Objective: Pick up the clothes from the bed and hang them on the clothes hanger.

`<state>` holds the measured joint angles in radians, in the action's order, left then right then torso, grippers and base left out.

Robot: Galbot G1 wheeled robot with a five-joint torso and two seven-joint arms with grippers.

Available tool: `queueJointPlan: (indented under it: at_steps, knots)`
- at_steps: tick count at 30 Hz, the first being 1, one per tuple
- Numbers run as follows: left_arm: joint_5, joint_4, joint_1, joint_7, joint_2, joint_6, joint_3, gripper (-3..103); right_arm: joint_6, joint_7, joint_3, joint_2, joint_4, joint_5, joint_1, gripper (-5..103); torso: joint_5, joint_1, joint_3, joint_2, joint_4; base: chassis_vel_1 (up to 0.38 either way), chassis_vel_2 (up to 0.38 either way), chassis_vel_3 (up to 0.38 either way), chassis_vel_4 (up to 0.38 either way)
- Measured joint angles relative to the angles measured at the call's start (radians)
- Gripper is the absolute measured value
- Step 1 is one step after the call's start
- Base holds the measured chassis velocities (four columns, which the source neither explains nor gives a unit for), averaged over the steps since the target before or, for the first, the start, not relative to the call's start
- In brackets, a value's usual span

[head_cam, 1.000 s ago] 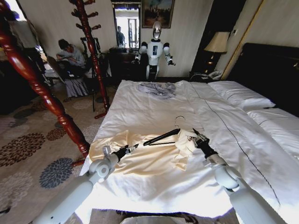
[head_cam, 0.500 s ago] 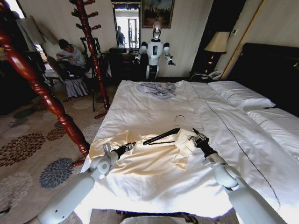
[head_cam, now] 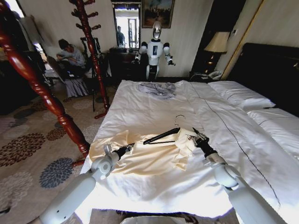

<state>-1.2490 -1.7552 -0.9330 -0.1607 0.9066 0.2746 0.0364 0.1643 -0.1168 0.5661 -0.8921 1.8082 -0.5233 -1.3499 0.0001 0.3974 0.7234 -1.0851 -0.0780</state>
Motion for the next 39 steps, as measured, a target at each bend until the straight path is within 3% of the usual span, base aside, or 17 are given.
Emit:
queueJointPlan:
  at_steps: [7, 17, 25, 30, 35, 39]
  knots:
    - [-0.005, -0.016, -0.011, -0.008, -0.009, -0.002, -0.015, 1, 0.001, 0.0, 0.002, 0.001, 0.001, 0.0, -0.001, 19, -0.0001, 0.0, 0.0, 0.0, 0.0001, 0.0, 0.0, 0.0, 0.0]
    - [-0.001, -0.125, -0.016, -0.008, -0.073, -0.011, -0.06, 1, -0.011, -0.001, 0.002, 0.013, 0.004, 0.031, 0.002, 19, 0.0, 0.0, 0.0, 0.0, 0.0001, 0.0, 0.0, 0.0, 0.0]
    - [-0.123, -0.242, 0.153, -0.077, -0.157, -0.017, -0.114, 1, -0.092, -0.01, -0.002, 0.077, 0.043, 0.166, 0.05, 19, 0.0, 0.0, 0.0, 0.0, -0.0001, 0.0, 0.0, 0.0, 0.0]
    - [-0.152, -0.277, 0.209, -0.083, -0.203, -0.014, -0.131, 1, -0.122, -0.016, -0.009, 0.107, 0.051, 0.216, 0.08, 19, 0.0001, 0.0, 0.0, 0.0, 0.0, 0.0, 0.0, 0.0, 0.0]
    - [-0.184, -0.298, 0.296, -0.089, -0.262, -0.012, -0.168, 1, -0.171, -0.024, -0.005, 0.192, 0.081, 0.331, 0.136, 19, -0.0001, 0.0, 0.0, 0.0, 0.0003, 0.0, 0.0, 0.0, 0.0]
    - [-0.274, -0.307, 0.435, -0.125, -0.299, -0.01, -0.194, 1, -0.25, -0.041, 0.003, 0.279, 0.143, 0.491, 0.208, 19, -0.0003, 0.0, 0.0, 0.0, 0.0001, 0.0, 0.0, 0.0, 0.0]
